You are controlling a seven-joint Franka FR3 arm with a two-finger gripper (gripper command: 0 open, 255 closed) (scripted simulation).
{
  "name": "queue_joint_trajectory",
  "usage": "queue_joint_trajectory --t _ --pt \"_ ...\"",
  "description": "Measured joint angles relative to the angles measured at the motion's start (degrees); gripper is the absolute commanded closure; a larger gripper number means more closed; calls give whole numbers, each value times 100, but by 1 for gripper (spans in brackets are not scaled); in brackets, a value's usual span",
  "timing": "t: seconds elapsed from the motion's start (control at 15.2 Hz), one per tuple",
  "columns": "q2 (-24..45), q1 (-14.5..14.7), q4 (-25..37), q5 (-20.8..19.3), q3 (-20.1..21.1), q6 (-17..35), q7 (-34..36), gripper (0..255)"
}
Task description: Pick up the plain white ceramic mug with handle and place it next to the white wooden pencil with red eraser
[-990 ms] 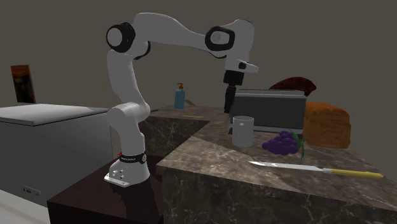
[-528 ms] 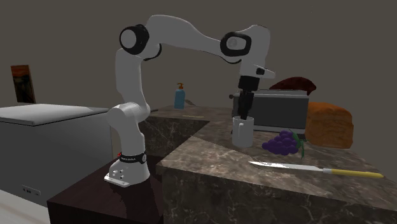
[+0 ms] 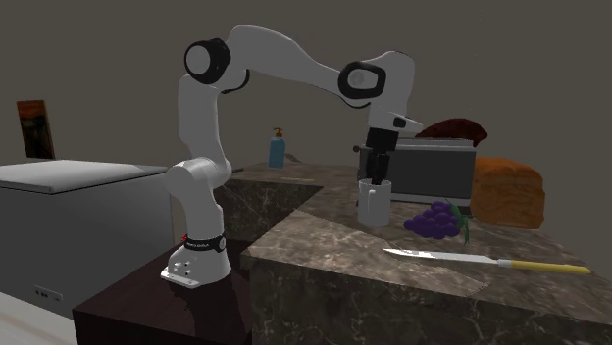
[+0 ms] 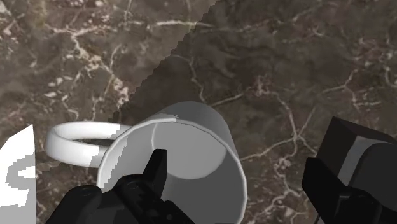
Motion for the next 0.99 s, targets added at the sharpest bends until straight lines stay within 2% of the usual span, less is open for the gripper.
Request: queue_joint_trajectory --t 0.2,0.26,0.99 --pt "-1 0 -9 0 0 9 0 0" --pt "-1 0 -9 0 0 9 0 255" --pt "-6 3 19 1 3 -23 4 255"
